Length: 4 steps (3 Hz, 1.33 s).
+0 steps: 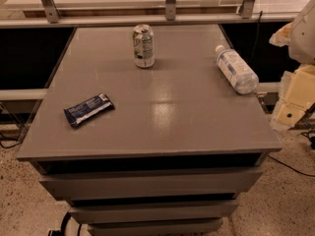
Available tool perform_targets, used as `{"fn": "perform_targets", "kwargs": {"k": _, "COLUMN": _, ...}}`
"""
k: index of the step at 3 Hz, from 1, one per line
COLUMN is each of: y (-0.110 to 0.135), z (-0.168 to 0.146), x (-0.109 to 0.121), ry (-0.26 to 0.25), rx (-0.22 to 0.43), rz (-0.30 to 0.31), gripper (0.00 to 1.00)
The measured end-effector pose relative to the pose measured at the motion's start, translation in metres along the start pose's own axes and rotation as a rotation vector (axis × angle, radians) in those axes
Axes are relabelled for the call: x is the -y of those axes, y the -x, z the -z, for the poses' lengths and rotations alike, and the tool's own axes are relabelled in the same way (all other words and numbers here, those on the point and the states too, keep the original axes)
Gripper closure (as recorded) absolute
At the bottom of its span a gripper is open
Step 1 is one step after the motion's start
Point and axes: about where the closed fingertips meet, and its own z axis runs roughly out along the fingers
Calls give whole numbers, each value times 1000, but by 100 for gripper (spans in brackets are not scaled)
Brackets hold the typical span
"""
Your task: Move blue plastic bottle near rxbar blueberry
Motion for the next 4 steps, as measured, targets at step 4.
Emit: {"fn": "perform_targets", "kwargs": {"k": 4, "y": -7, "z": -62, "x": 98, "ry": -126, "rx": -51, "rz": -259, "gripper": 0}}
